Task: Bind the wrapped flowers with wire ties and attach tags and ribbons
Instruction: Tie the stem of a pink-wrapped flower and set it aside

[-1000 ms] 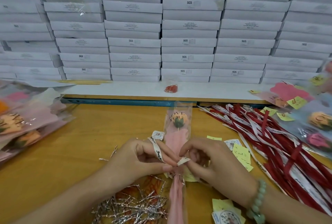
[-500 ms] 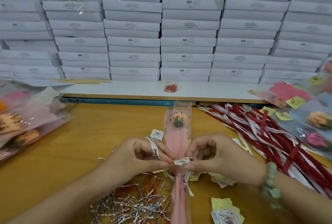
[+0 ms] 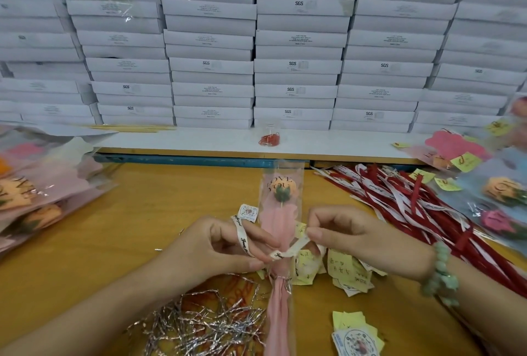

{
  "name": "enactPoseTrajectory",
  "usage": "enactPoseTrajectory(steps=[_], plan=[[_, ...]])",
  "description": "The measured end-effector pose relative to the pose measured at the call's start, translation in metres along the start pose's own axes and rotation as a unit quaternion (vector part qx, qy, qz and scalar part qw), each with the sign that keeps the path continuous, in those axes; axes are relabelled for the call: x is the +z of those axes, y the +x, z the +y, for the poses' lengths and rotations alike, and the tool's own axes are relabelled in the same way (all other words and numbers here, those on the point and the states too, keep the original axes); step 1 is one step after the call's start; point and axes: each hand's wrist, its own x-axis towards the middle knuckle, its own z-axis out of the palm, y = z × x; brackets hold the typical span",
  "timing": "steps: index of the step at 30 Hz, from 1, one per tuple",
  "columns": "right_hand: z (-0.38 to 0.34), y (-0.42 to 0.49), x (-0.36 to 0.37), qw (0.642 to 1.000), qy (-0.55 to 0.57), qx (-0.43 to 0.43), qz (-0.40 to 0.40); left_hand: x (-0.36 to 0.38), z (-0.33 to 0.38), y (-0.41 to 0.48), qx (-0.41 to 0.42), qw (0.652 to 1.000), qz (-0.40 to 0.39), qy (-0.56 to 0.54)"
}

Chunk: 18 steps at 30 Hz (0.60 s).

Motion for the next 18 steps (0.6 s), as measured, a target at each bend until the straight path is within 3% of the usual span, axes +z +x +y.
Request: enactPoseTrajectory(steps=[4, 8, 15, 18], plan=[[-0.003, -0.006, -0.015, 0.991, -0.004, 0.078, -0.112, -0.008, 0.001, 0.000, -0.003, 0.998, -0.038, 0.041], [0.004, -0.011, -0.029, 0.973, -0.036, 0.156, -0.166, -0.017, 0.003, 0.000, -0.020, 0.996, -0.070, 0.043], [0.012, -0.012, -0.037, 0.952, -0.108, 0.217, -0.187, -0.036, 0.006, -0.002, -0.109, 0.981, -0.106, 0.121], [0.006, -0.010, -0.031, 0.956, -0.139, 0.216, -0.141, -0.041, 0.009, -0.004, -0.114, 0.981, -0.079, 0.134]])
